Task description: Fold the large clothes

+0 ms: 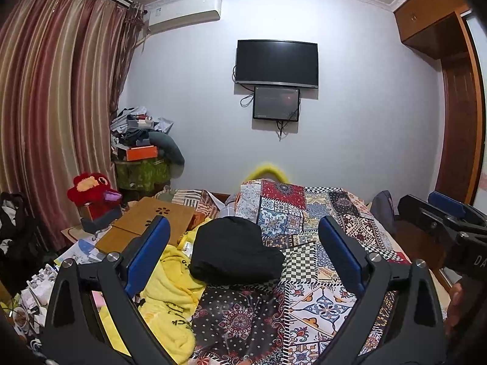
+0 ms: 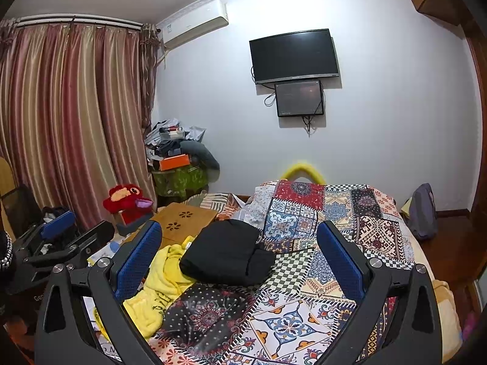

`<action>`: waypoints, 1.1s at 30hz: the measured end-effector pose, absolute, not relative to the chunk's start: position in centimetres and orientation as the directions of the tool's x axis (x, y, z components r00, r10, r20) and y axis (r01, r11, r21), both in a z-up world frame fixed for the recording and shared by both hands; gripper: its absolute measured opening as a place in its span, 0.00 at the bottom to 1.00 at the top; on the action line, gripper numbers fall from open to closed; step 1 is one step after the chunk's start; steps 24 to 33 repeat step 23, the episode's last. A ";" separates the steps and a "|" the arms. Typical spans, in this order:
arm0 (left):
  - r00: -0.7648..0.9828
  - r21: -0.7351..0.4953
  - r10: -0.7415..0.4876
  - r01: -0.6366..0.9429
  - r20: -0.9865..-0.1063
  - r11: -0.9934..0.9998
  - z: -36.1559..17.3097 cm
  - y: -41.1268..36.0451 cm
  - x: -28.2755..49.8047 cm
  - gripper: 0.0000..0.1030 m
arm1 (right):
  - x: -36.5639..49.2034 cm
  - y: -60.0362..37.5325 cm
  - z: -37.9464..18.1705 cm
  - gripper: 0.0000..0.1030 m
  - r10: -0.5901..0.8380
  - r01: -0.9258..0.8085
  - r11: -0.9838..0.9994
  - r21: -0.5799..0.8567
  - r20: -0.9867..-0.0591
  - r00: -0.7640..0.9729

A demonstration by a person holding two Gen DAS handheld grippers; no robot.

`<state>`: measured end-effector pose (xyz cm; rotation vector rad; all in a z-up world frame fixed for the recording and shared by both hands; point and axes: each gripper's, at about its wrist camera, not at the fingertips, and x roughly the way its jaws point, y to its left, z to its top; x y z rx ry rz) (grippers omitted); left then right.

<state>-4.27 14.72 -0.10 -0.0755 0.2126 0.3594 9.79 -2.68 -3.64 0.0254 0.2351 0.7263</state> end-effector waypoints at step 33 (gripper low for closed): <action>0.913 -0.044 0.333 -0.352 -0.235 0.935 -0.3 14.3 -4.0 0.96 | 9.9 -2.7 -3.7 0.98 0.656 -0.650 0.753 0.106 -0.207 0.726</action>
